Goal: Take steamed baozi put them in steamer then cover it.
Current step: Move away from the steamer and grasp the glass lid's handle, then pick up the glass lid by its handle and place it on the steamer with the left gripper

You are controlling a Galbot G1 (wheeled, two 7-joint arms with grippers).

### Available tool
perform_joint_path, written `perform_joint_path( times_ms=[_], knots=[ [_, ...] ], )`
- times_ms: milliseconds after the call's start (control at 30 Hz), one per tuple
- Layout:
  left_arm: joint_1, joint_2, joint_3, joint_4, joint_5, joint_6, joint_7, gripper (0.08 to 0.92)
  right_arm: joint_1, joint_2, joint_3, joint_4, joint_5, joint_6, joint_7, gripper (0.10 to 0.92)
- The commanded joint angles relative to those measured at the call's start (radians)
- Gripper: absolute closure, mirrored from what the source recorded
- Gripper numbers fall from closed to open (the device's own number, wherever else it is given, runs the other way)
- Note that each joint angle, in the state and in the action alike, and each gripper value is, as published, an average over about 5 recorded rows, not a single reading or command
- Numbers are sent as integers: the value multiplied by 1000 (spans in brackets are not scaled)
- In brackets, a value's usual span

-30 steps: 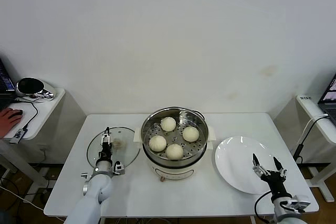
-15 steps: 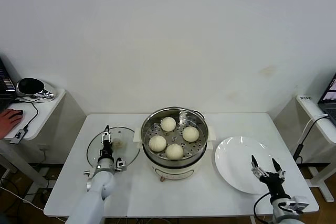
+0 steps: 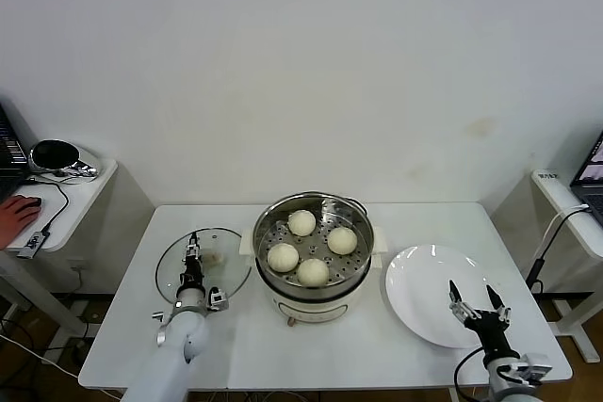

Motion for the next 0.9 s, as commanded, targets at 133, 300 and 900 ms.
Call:
perform_joint_path(
  times_ms=[133, 300, 900],
  knots=[
    [-3, 6, -10, 13, -3, -1, -15, 658, 4, 6, -11, 2, -11, 1, -1, 203],
    [27, 24, -18, -42, 13, 2, 4, 796, 4, 9, -21, 9, -16, 1, 1, 203],
    [265, 241, -120, -659, -169, 278, 246, 864, 2, 45, -33, 67, -27, -31, 31, 203]
  ],
)
